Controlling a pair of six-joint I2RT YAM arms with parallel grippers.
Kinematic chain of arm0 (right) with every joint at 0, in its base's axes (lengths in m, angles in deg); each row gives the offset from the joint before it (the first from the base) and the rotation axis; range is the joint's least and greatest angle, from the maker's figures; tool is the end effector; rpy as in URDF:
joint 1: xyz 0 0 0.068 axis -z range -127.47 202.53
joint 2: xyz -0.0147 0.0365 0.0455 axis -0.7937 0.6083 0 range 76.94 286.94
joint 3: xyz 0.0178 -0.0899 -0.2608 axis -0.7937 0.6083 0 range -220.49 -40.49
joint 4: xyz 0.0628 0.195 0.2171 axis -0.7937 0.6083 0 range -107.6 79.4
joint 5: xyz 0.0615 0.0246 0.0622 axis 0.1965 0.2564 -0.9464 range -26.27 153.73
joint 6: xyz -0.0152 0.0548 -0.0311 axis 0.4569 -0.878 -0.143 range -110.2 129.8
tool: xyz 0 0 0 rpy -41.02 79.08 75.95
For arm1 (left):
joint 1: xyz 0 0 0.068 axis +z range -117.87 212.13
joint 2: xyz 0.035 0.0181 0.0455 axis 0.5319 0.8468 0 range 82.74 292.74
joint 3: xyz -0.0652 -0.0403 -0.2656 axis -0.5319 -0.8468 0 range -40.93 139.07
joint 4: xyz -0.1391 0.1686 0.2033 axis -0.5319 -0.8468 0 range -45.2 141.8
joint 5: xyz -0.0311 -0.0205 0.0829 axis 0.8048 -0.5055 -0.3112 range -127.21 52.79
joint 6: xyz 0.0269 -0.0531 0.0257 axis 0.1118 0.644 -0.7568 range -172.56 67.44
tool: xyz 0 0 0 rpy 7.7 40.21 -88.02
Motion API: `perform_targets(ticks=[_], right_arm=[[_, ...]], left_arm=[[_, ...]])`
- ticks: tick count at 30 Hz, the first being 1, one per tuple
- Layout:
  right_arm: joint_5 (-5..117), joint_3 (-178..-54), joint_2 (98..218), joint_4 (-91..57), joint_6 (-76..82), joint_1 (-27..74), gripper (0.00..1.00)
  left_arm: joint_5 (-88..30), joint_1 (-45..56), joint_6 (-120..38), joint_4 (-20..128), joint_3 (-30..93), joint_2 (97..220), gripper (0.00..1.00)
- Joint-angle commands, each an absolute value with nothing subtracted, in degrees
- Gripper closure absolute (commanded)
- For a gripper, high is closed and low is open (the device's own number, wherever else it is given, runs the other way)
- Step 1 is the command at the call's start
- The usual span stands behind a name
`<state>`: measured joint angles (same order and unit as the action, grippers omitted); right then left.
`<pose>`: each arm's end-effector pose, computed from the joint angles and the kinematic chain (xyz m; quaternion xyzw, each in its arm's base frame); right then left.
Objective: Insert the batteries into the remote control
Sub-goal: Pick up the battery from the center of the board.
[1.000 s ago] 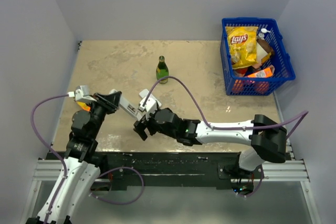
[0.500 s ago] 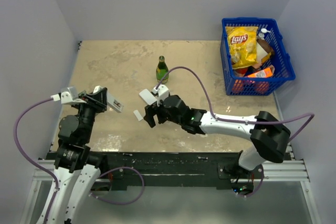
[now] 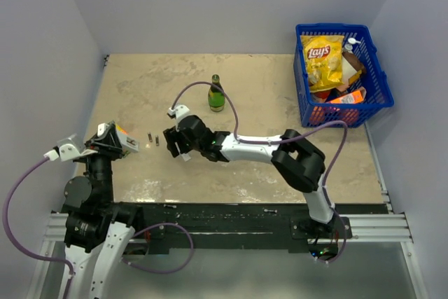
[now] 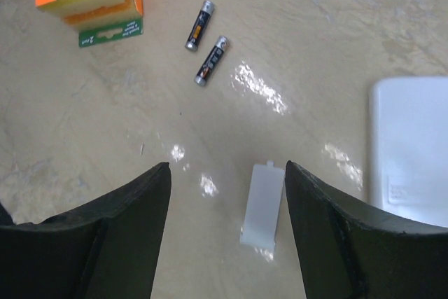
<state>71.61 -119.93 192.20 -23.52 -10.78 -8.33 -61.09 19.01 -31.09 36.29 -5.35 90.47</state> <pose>0.2531 0.4399 0.1760 -0.2650 0.8226 0.2808 0.4174 0.0977 -0.0017 0.3609 -0.2053 0.6001 -0.1028 0.7662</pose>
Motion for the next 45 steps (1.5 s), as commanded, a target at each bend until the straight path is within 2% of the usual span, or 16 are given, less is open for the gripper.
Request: perform_targets(ticks=[1, 3, 8, 21, 27, 28, 30, 31, 33, 38, 45], right_arm=[[72.7, -128.3, 199.0, -24.6, -10.3, -8.7, 0.31], [73.9, -132.0, 203.0, -25.2, -9.1, -9.0, 0.31], [75.5, -139.8, 209.8, -26.0, -6.0, -9.7, 0.41], [81.2, -152.5, 221.1, -22.7, -2.7, -11.3, 0.46], [86.7, -156.1, 223.7, -16.0, -2.4, -11.9, 0.66], [87.2, -155.5, 223.5, -15.1, -2.3, -12.0, 0.74], [87.8, -154.2, 222.1, -14.7, -2.0, -12.2, 0.83], [87.6, -152.1, 221.3, -14.8, -2.0, -12.3, 0.92], [86.2, -149.4, 217.4, -15.1, -2.0, -12.4, 0.99], [83.4, -136.6, 205.2, -19.1, -1.5, -12.5, 1.00], [82.9, -123.8, 189.6, -14.5, 0.9, -12.2, 1.00]], left_arm=[[-67.7, 19.2, -32.6, 36.4, -5.9, 88.4, 1.00], [-67.9, 19.2, -32.9, 36.5, -6.3, 88.3, 1.00], [-67.7, 19.2, -33.2, 36.9, -6.8, 87.8, 1.00], [-66.7, 19.2, -33.6, 37.1, -7.3, 87.5, 1.00], [-66.1, 19.2, -33.8, 37.5, -7.4, 87.5, 1.00], [-65.9, 19.2, -33.8, 37.5, -7.4, 87.7, 1.00], [-65.4, 19.2, -33.8, 37.6, -7.4, 87.9, 1.00], [-65.4, 19.2, -33.8, 37.6, -7.4, 87.9, 1.00], [-65.3, 19.2, -33.8, 37.8, -7.4, 88.0, 1.00], [-65.0, 19.2, -33.8, 37.8, -7.5, 88.2, 1.00], [-63.8, 19.2, -33.4, 37.6, -7.4, 88.6, 1.00]])
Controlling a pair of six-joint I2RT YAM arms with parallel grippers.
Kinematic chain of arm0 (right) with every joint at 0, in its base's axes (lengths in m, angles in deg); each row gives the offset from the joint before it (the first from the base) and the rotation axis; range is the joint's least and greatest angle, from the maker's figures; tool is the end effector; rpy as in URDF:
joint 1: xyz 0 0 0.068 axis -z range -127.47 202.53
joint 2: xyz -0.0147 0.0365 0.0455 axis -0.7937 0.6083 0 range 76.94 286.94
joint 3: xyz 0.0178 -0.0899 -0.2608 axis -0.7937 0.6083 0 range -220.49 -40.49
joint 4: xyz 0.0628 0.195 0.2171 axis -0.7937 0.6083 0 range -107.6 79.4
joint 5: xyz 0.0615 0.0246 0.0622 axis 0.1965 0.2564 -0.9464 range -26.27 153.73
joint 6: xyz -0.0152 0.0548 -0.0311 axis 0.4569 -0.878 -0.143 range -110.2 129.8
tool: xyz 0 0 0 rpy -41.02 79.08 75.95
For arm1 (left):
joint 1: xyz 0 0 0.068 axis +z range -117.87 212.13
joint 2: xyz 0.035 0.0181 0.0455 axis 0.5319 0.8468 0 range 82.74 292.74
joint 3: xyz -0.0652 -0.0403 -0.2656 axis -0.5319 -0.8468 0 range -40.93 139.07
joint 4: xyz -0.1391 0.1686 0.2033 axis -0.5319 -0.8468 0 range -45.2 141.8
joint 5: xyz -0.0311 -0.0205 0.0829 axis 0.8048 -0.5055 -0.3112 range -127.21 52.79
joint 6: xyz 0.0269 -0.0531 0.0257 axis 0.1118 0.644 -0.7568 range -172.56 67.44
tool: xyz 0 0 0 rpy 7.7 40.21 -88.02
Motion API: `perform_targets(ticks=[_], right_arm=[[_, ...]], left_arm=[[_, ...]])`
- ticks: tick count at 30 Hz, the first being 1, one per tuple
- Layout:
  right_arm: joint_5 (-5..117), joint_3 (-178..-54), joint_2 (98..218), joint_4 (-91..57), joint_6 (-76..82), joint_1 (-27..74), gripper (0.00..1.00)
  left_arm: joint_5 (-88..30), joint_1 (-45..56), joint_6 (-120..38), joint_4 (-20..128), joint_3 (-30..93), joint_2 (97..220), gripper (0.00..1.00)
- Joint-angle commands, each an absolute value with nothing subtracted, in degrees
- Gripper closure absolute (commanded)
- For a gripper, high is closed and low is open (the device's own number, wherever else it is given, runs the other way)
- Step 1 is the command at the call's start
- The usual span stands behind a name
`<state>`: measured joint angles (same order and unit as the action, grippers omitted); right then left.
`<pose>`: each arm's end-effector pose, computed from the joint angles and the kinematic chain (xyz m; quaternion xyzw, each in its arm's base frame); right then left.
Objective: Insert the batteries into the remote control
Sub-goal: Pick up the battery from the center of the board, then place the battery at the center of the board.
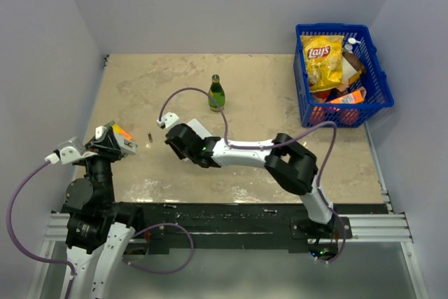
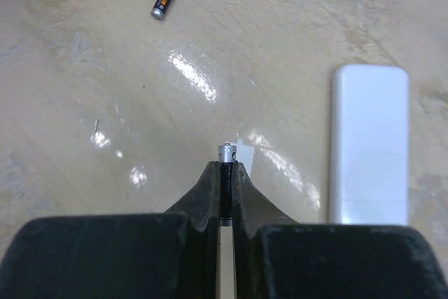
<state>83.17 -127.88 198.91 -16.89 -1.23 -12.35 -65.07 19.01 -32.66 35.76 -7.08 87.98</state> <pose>0.2399 0.4720 0.1583 -0.3273 0.8157 0.1603 0.4493 0.0931 0.0026 0.3524 -0.2233 0.5949 -0.0709 0.7689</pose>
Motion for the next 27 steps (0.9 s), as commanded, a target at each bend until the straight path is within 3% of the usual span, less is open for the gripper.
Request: perform_targets(ticks=[1, 15, 27], right_arm=[[83.2, -121.5, 188.5, -12.0, 1.1, -12.2, 1.00], [81.1, -102.2, 176.2, -2.0, -4.3, -8.8, 1.00], [76.6, -104.8, 182.6, 3.7, -4.7, -6.7, 0.98]], left_arm=[[-63.7, 19.2, -33.3, 37.7, -7.4, 88.7, 1.00], [-57.2, 19.3, -30.9, 37.8, -7.2, 90.9, 1.00], [-55.7, 19.3, -31.2, 36.9, -7.3, 90.9, 1.00]])
